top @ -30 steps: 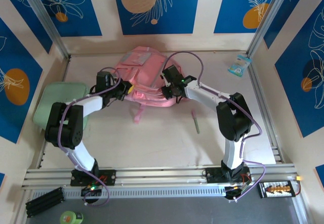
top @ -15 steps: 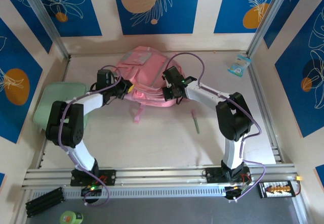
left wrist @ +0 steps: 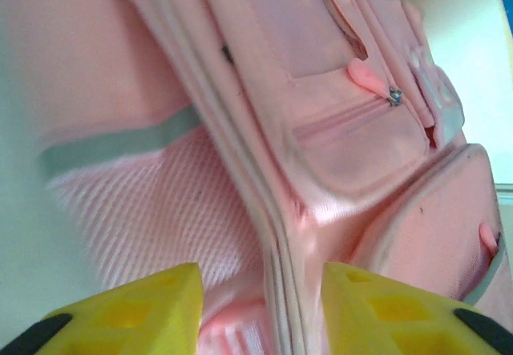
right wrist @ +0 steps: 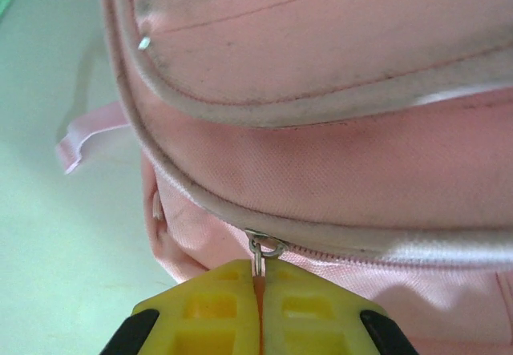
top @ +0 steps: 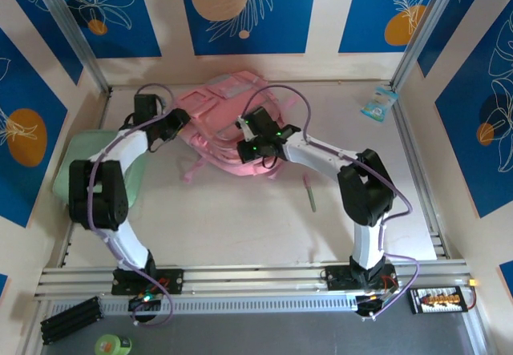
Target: Pack books, pencil case, and school supplies into a backpack
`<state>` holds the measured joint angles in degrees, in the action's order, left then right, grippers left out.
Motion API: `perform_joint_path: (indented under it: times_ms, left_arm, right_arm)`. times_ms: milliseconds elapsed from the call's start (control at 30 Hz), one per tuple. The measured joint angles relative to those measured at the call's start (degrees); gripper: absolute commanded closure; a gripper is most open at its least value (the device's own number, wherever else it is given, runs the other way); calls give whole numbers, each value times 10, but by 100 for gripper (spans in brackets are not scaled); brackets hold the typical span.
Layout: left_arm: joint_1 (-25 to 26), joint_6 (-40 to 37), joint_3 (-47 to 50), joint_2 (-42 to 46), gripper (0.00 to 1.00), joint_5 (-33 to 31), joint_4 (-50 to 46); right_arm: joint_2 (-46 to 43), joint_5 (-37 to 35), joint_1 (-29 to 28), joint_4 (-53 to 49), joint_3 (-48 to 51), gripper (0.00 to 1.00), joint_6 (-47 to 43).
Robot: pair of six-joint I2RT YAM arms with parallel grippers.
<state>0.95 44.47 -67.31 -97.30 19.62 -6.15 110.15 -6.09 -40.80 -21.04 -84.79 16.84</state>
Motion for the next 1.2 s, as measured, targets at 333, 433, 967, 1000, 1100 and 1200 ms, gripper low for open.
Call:
perform_joint_path:
  times_ms: [333,433,967,1000,1100,1200]
  left_arm:
    - [-8,75,157,123,58,57,72]
    - [-6,110,176,102,63,79,91]
    - [6,171,162,35,100,109,154]
    - [6,171,160,34,100,108,151]
    - [6,161,152,33,100,103,136]
    - [2,150,149,33,100,99,123]
  right_arm:
    - [99,66,-42,27,-131,100,13]
    - [102,73,-49,31,-137,100,15]
    - [103,73,-54,32,-138,100,17]
    - [103,63,-55,29,-138,100,17]
    - [100,11,-58,25,-128,100,27]
    - [71,-51,-60,23,-76,100,43]
